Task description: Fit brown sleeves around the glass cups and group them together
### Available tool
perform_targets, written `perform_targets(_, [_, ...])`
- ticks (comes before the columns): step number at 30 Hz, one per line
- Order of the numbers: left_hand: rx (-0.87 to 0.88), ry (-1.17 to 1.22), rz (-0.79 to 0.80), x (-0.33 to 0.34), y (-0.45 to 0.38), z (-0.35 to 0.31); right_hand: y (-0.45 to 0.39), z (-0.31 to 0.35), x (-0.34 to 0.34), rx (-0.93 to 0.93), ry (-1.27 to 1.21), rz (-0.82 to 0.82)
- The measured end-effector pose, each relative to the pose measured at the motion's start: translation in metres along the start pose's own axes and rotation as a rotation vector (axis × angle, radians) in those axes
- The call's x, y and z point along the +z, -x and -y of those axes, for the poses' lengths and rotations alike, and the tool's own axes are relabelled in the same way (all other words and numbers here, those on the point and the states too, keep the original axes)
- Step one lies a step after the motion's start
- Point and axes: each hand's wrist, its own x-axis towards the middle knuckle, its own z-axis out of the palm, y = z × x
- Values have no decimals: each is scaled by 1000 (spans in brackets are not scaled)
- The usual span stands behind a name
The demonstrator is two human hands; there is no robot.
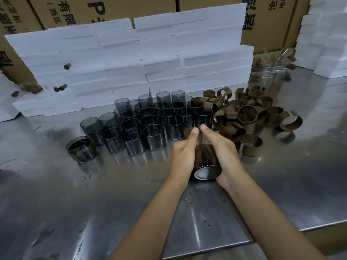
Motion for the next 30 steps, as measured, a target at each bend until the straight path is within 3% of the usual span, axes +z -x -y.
perform_targets(5, [13,-38,39,-1,-2,2,-2,-1,-2,-7,-6,11])
perform_targets(8, [7,-74,92,-6,-3,-1,-6,0,-4,-4,-62,-86])
perform_targets(12, [29,-204,336,-13,-3,-4,-10,7,-16,-92,-56,-250])
perform_targets(15, [51,-289,400,-12,1,-5,-12,9,-21,-101,-48,-278])
perform_targets(25, [265,-36,185,-12,-1,-10,-6,7,-16,131,-386,208])
perform_targets(30, [387,-100,-69,-18,-10,-11,-6,8,-14,106,-379,259])
